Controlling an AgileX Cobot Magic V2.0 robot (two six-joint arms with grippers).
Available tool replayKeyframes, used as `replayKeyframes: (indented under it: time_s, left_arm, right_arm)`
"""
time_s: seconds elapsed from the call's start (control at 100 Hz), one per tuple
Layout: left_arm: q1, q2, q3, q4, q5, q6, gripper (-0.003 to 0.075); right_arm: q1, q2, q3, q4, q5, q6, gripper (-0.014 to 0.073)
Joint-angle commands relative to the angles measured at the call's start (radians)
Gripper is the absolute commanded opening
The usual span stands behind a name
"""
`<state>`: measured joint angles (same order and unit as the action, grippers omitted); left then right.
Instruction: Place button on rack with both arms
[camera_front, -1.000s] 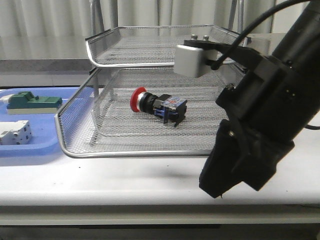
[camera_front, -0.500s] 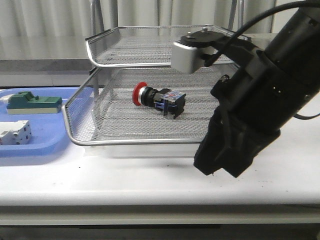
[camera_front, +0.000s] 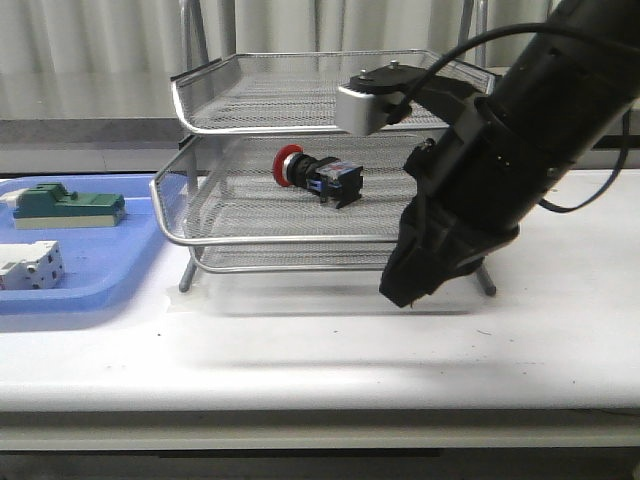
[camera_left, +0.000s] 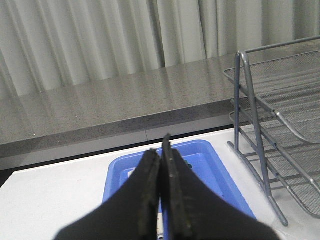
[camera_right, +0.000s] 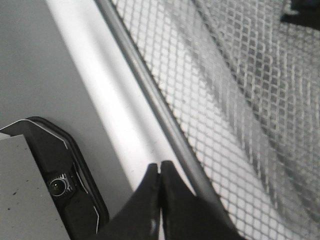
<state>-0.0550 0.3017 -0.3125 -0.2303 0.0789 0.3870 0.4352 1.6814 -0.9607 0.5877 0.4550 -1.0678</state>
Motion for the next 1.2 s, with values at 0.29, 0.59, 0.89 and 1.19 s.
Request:
replayKeyframes:
  time_s: [0.29, 0.59, 0.89, 1.19]
  left_arm:
    - [0.001, 0.007, -0.027, -0.010, -0.085, -0.008, -0.0020]
    - [0.001, 0.007, -0.027, -0.010, -0.085, -0.008, -0.0020]
    - [0.001, 0.007, -0.027, -0.010, -0.085, -0.008, -0.0020]
    - [0.001, 0.007, -0.027, -0.010, -0.085, -0.008, -0.0020]
  right_arm:
    - [-0.053, 0.004, -0.137, -0.007, -0.021, -0.006, -0.0060]
    - [-0.053, -0.011, -0.137, -0.006, 0.099, 0.072, -0.0060]
    - [-0.055, -0.141, -0.137, -0.134, 0.141, 0.306, -0.0060]
    - [-0.058, -0.328, -0.137, -0.455, 0.204, 0.674, -0.0060]
